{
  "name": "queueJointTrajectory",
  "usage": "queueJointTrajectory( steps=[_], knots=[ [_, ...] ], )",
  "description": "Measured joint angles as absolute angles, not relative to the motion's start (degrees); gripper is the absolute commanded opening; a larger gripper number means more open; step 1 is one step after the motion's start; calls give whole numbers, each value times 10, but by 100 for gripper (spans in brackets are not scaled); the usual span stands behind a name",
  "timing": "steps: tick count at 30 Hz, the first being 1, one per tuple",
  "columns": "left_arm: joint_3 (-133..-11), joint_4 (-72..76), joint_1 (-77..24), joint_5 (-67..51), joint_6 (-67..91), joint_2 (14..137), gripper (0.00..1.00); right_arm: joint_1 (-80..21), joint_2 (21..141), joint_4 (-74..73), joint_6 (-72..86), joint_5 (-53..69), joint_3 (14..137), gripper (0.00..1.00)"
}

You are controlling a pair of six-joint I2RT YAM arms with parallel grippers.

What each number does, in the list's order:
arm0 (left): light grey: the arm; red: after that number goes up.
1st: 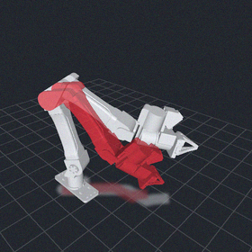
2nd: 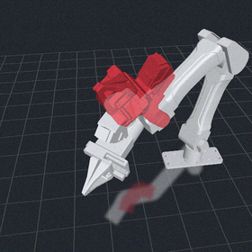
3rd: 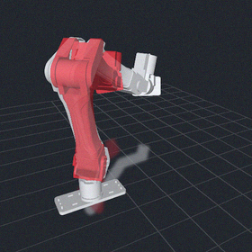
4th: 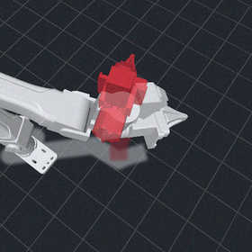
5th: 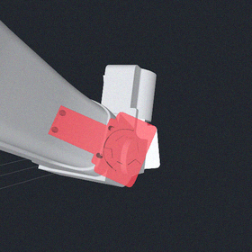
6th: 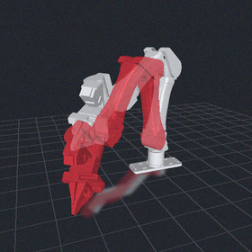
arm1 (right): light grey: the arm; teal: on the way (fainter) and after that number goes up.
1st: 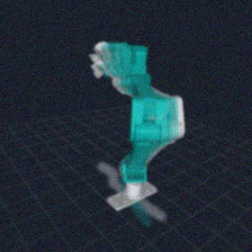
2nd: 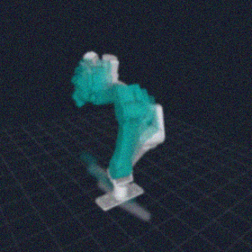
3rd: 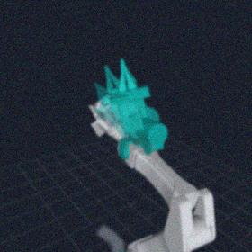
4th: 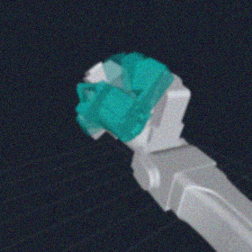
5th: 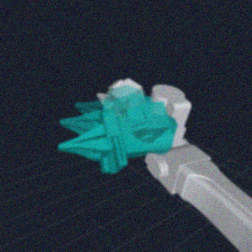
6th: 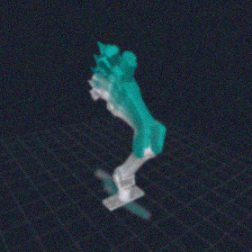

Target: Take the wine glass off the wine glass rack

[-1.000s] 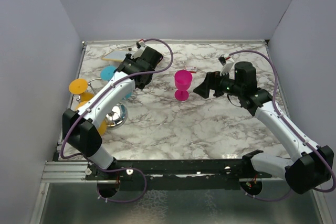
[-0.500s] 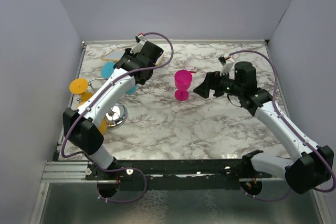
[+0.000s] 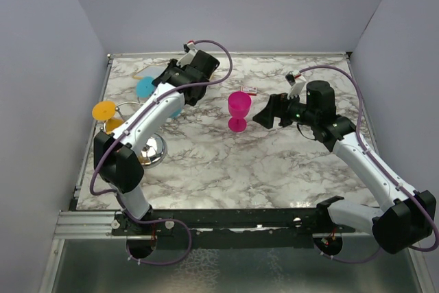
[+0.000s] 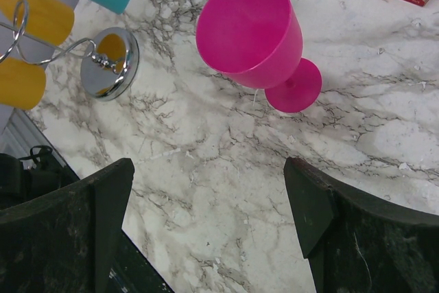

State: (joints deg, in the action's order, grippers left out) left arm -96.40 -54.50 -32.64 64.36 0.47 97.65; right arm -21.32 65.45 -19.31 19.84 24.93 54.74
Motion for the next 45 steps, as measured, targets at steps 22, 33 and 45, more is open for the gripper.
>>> queueJointTrajectory(
  steps=[22, 33, 45],
  knots=[
    [-1167, -539, -331, 480, 61, 940, 0, -213, 623, -187, 206, 252, 556, 94],
    [-1037, -425, -325, 207, 223, 754, 0, -213, 622, -79, 305, 376, 573, 89],
    [-898, -364, -318, 67, 328, 715, 0, -226, 621, -30, 346, 415, 680, 71]
  ],
)
